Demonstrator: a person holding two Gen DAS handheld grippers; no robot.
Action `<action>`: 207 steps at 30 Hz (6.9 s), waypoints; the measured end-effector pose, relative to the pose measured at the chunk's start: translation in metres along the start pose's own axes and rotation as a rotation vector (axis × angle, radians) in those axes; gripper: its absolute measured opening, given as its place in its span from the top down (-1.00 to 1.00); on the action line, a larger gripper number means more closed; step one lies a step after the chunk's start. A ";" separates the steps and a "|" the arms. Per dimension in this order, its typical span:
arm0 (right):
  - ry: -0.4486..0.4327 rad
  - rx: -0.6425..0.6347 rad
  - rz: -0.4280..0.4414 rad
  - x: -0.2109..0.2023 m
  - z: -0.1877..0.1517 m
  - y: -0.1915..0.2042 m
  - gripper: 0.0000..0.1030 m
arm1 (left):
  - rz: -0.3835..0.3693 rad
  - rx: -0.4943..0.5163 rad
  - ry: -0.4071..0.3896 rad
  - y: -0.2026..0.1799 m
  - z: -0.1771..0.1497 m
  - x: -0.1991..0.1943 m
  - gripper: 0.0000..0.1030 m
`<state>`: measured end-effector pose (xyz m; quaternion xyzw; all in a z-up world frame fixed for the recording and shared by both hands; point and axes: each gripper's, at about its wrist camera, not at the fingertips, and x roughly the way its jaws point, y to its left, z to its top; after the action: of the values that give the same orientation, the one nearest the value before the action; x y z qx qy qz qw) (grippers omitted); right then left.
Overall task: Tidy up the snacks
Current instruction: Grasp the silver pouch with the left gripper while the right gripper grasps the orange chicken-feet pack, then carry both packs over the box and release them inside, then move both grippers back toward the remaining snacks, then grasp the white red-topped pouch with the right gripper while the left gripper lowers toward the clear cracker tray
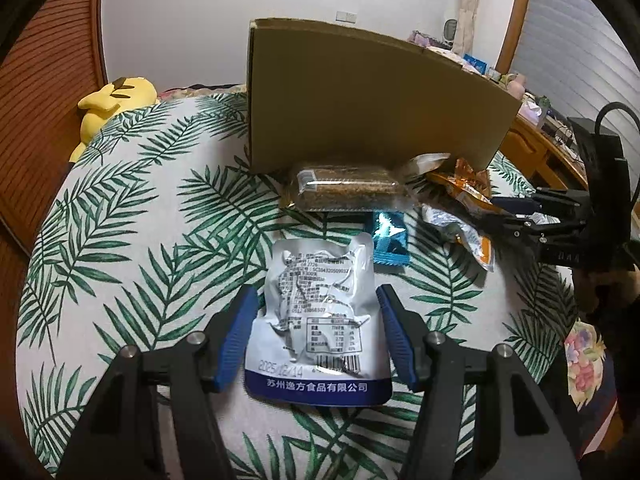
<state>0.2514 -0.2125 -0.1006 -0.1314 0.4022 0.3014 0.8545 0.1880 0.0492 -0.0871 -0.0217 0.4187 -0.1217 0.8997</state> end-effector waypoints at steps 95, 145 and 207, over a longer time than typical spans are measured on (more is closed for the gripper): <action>-0.213 0.037 -0.091 0.010 0.170 -0.048 0.07 | 0.029 0.057 -0.144 -0.026 0.217 0.052 -0.21; -0.100 0.323 -0.138 -0.078 -0.066 -0.059 -0.26 | 0.070 0.116 -0.197 -0.050 0.059 -0.011 -0.23; -0.014 0.276 -0.240 -0.017 -0.034 -0.065 -0.23 | 0.156 0.076 0.030 -0.068 0.085 0.070 -0.44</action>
<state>0.2624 -0.2859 -0.1099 -0.0580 0.4153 0.1400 0.8970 0.2822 -0.0384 -0.0748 0.0470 0.4276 -0.0675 0.9002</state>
